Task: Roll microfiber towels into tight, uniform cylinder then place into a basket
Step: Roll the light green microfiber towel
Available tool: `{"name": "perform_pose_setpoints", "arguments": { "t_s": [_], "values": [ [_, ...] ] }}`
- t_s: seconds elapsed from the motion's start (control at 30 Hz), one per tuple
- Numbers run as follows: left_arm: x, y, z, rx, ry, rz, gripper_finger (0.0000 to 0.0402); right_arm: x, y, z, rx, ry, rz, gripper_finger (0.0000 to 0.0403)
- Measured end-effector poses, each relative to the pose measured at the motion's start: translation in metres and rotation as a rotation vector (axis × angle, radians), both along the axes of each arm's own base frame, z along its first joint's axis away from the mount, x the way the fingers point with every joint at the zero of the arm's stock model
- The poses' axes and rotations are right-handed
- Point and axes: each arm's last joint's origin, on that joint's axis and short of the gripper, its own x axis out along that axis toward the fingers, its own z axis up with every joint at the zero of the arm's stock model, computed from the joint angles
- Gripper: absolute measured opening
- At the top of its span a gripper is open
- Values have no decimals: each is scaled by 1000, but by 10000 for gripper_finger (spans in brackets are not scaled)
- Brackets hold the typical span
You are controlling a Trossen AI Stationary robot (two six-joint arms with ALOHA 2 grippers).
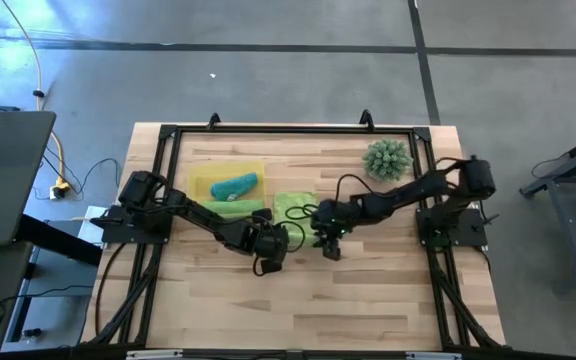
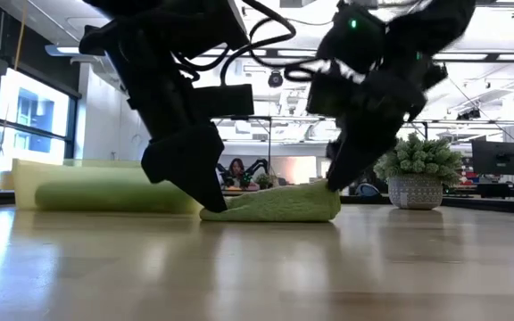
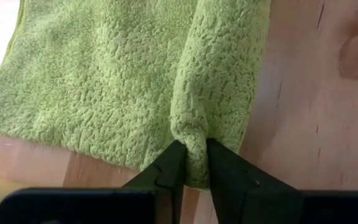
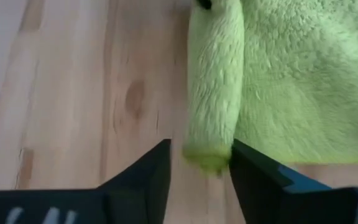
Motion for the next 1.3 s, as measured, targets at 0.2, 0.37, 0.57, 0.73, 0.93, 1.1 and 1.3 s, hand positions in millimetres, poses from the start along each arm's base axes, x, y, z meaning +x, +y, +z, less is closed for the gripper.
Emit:
{"name": "perform_pose_setpoints", "arguments": {
  "t_s": [0.2,0.37,0.57,0.73,0.93,1.1,1.3],
  "values": [
    [0,0,-1,-8,4,-3,49,-8,18,30,-243,-70,156,160],
    [0,0,-1,-10,5,-4,49,-7,49,32,-420,-240,280,150],
    [0,0,-1,-20,2,3,49,-3,69,5,-579,-267,370,147],
    [0,-1,-2,-24,-1,5,48,0,62,-10,-667,-198,334,154],
    [0,-1,-2,-35,0,0,48,3,54,-11,-675,-190,303,189],
    [0,-1,-2,-39,0,-1,48,4,51,-16,-622,-180,337,210],
    [0,-1,-2,-41,-2,1,48,7,49,-30,-620,-141,343,213]
  ]
}}
